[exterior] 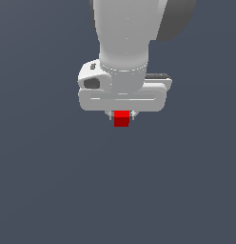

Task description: Pick up the red cube and move it to a goal position.

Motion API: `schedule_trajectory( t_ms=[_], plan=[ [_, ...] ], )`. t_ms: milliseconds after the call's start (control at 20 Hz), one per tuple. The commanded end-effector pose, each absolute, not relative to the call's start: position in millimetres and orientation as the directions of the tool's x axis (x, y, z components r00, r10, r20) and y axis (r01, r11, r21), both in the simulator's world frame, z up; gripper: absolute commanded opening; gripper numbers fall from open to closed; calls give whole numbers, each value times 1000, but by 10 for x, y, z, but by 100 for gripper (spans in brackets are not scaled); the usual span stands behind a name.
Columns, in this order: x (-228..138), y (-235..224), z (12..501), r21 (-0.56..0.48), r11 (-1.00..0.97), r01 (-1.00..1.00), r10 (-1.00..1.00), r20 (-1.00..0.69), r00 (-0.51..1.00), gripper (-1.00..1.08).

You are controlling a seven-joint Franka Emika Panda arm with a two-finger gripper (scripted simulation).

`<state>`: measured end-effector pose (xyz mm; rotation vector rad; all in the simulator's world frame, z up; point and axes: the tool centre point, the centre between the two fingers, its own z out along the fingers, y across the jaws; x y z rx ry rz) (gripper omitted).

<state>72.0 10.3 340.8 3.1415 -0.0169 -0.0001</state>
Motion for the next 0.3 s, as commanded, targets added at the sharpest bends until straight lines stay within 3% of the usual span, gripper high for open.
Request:
schedule_trajectory(
  t_ms=[0,250],
  plan=[
    [744,116,3455,0,-1000,-11,-11,0,1000,-100],
    [762,126,3484,0,-1000,-11,-11,0,1000,-100]
  ],
)
